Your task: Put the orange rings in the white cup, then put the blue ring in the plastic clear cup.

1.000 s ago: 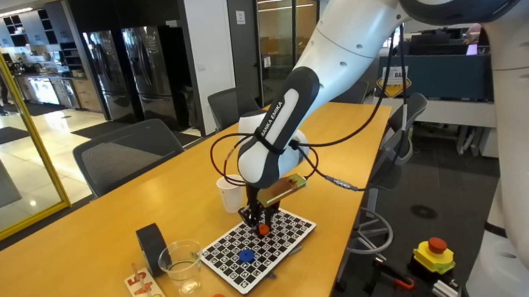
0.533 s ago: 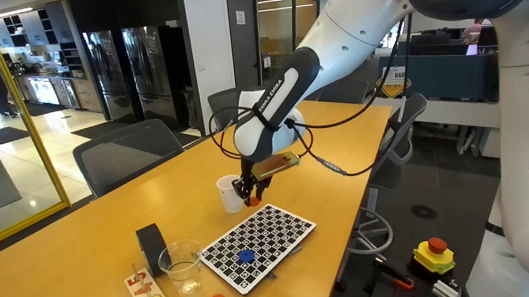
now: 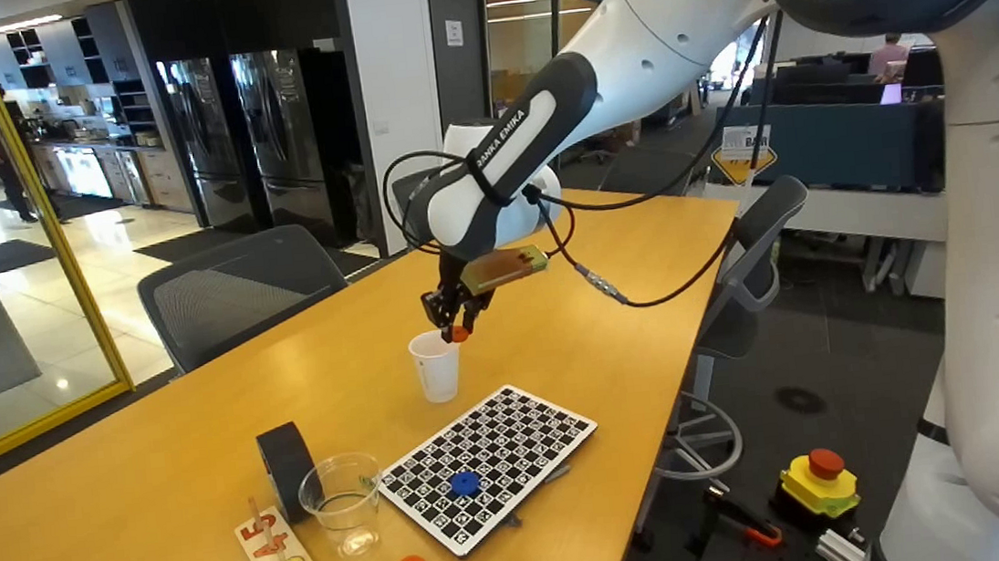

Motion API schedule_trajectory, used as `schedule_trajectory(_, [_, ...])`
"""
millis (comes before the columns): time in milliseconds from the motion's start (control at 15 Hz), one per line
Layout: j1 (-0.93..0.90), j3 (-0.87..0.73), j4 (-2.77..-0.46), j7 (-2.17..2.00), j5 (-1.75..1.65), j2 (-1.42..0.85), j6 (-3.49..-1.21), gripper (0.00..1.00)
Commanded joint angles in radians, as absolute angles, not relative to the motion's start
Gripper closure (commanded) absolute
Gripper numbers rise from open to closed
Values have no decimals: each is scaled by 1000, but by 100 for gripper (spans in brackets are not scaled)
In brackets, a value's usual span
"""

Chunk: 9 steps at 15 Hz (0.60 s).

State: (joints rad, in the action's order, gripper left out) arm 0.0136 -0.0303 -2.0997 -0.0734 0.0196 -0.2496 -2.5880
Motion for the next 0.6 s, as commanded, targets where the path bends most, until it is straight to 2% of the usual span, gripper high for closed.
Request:
schedule_trajectory(0, [34, -13, -2006, -6, 56, -288, -2538, 83])
schedule_trajectory(533, [68, 16, -1907, 101, 137, -359, -2495, 83])
